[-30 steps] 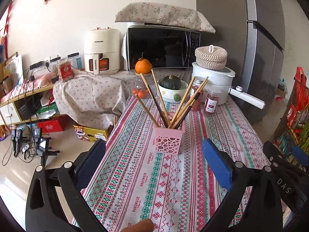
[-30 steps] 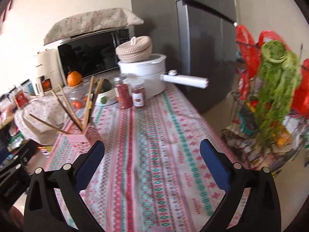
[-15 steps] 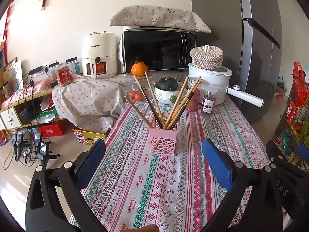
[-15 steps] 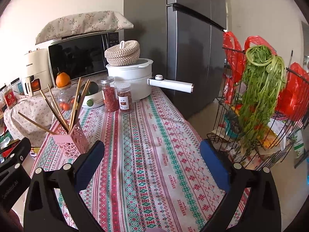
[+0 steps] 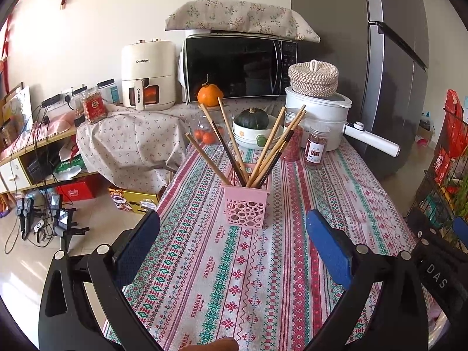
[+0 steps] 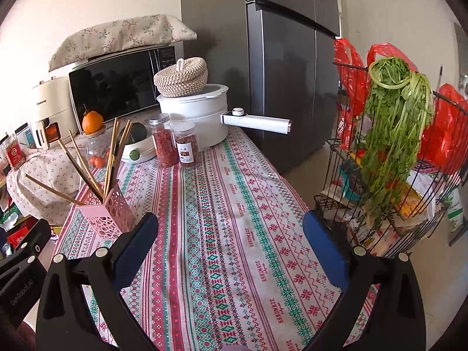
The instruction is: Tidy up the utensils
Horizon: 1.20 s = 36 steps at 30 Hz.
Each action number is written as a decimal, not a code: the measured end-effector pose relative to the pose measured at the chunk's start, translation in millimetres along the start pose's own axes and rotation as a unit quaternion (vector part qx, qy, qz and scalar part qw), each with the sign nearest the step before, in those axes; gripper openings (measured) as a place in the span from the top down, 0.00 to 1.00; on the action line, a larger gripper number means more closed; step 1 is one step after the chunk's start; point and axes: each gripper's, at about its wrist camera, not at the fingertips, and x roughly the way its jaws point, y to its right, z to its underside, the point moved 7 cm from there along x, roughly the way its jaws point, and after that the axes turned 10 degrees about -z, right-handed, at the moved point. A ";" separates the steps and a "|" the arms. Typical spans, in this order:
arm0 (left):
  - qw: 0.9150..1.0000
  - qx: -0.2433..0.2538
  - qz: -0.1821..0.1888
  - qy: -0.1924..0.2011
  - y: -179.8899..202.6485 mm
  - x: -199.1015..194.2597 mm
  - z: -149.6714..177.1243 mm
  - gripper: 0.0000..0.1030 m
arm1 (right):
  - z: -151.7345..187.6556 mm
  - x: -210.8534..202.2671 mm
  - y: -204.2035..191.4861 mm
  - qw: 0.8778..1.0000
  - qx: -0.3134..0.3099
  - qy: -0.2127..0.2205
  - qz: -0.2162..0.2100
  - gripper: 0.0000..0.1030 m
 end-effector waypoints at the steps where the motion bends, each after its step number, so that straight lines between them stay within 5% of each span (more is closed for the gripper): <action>1: 1.000 0.000 0.000 0.000 0.1 0.0 0.3 0.07 | 0.2 0.0 0.0 1.000 0.000 0.000 0.000 0.07; 36: 1.000 -0.004 -0.006 -0.015 -0.2 4.6 7.1 0.07 | 3.6 4.7 4.7 1.000 0.008 -0.012 0.001 0.07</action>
